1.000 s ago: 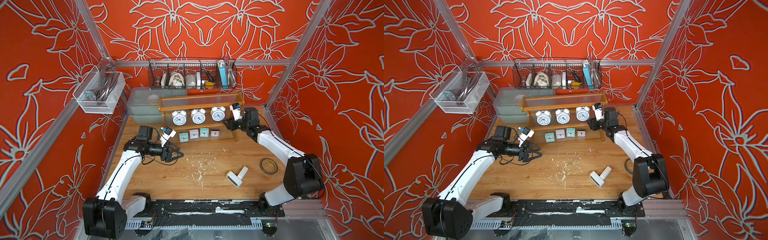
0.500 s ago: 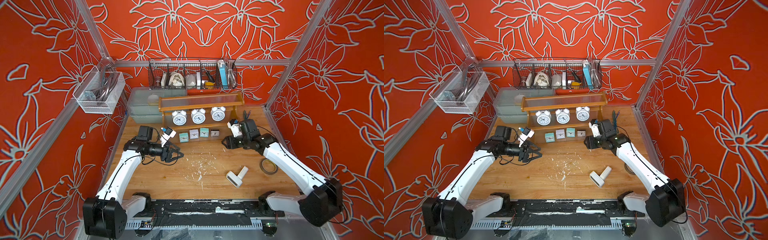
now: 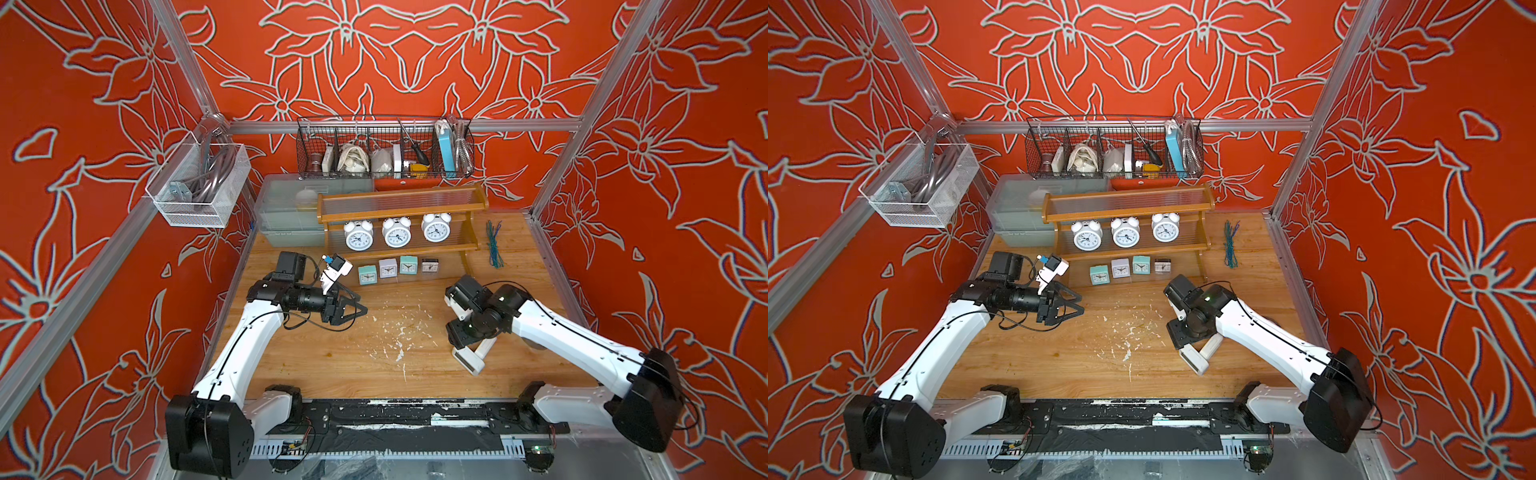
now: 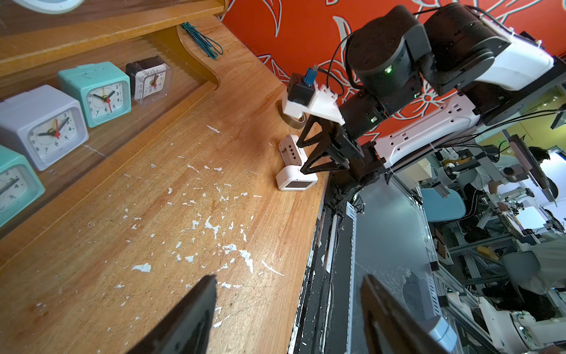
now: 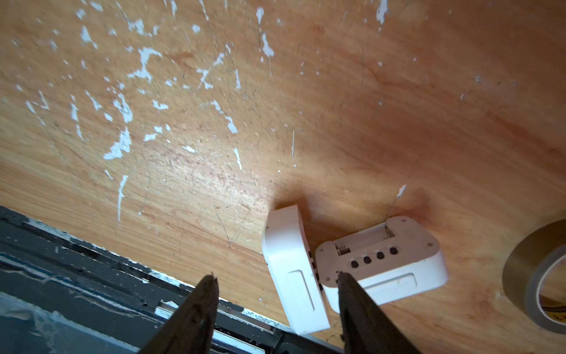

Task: Place the alarm clocks on the shelf by style
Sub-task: Pick up the alarm from the center of the board.

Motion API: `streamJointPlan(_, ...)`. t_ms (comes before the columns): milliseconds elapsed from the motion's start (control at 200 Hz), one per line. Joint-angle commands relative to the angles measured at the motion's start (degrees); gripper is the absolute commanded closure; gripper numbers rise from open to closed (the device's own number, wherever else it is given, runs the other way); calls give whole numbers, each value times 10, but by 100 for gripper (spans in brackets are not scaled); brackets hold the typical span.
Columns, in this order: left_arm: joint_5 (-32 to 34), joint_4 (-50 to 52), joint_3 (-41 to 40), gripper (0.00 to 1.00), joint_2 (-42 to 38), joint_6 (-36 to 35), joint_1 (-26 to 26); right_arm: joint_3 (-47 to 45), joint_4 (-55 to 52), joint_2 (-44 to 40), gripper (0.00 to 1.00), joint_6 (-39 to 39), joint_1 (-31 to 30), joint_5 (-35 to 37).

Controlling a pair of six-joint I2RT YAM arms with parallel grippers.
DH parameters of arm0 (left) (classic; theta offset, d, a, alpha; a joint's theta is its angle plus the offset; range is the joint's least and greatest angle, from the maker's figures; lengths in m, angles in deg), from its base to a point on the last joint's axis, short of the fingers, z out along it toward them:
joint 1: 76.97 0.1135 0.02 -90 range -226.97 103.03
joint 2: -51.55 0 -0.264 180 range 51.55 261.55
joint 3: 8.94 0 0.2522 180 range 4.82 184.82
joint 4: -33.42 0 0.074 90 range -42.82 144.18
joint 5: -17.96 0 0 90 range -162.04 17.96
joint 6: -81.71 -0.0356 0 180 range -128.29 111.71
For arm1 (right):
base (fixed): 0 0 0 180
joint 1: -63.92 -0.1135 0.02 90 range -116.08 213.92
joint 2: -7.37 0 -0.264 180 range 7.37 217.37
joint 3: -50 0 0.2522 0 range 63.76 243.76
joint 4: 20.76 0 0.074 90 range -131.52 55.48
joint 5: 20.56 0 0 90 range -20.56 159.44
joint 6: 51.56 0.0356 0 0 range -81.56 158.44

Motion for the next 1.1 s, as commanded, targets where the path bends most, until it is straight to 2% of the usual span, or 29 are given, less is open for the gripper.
streamJointPlan(0,-12,13,-1,25,-1,-9,5,-21,-24,15,34,20,-14,24)
streamJointPlan(265,-12,15,-2,25,-1,-12,5,-41,2,62,32,25,-39,23)
streamJointPlan(490,-12,17,-2,25,-1,-13,5,-45,8,95,36,31,-64,27)
streamJointPlan(646,-13,17,-2,25,-1,-13,5,-45,8,93,45,31,-70,33)
streamJointPlan(906,-14,19,-1,25,-1,-12,5,-48,20,74,67,20,-70,27)
streamJointPlan(1091,-19,20,0,25,-1,-10,5,-30,24,61,72,-1,-71,13)
